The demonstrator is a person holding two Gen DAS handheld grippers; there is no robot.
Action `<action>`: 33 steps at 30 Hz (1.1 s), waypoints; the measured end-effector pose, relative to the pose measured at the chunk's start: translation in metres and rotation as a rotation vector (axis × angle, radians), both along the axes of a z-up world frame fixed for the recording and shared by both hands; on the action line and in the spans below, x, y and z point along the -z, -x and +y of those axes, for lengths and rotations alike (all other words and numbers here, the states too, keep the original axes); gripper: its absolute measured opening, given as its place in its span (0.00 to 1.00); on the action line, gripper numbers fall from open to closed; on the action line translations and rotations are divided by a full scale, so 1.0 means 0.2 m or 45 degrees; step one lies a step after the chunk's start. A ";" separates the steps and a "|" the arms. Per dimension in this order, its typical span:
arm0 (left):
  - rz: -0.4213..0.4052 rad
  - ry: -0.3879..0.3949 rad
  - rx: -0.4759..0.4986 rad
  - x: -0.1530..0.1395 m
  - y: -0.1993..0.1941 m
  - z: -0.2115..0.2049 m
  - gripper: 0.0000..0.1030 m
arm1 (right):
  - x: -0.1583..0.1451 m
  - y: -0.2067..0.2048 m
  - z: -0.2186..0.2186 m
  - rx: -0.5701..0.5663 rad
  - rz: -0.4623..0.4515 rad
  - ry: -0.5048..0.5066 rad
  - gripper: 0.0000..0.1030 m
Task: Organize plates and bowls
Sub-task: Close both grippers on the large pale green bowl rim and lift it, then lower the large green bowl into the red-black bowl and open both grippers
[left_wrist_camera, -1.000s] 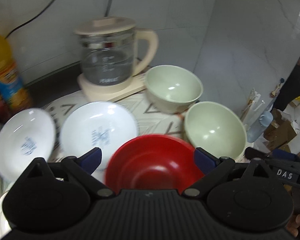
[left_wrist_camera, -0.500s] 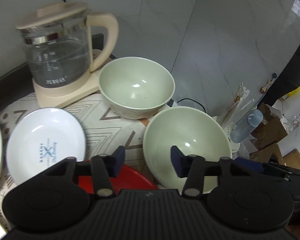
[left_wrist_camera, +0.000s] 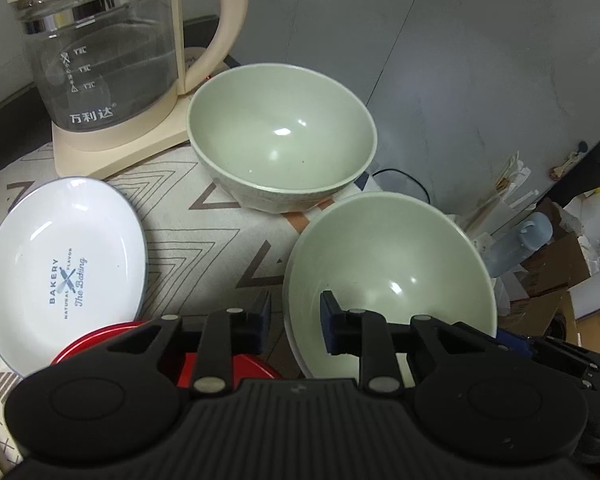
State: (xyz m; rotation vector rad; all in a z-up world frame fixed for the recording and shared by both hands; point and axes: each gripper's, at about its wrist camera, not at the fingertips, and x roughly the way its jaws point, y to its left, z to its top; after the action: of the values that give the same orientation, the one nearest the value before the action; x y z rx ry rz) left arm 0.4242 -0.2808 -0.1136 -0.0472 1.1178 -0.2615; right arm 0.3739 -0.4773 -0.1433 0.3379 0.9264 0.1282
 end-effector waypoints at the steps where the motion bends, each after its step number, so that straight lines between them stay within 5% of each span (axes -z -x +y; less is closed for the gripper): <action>1: 0.015 -0.004 -0.002 0.01 -0.01 0.00 0.24 | 0.00 0.00 0.01 -0.002 0.000 0.013 0.24; 11: 0.024 -0.003 -0.005 0.01 -0.01 -0.02 0.18 | 0.01 -0.05 0.02 -0.019 0.018 0.024 0.17; 33: -0.115 0.065 -0.046 -0.31 0.18 0.19 0.18 | -0.32 0.09 0.14 -0.013 -0.220 0.093 0.17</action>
State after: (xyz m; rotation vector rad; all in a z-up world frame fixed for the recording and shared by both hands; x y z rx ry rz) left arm 0.3874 -0.2423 -0.0507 -0.0999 1.0195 -0.2573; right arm 0.3565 -0.4492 -0.0801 0.2504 0.7601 0.1306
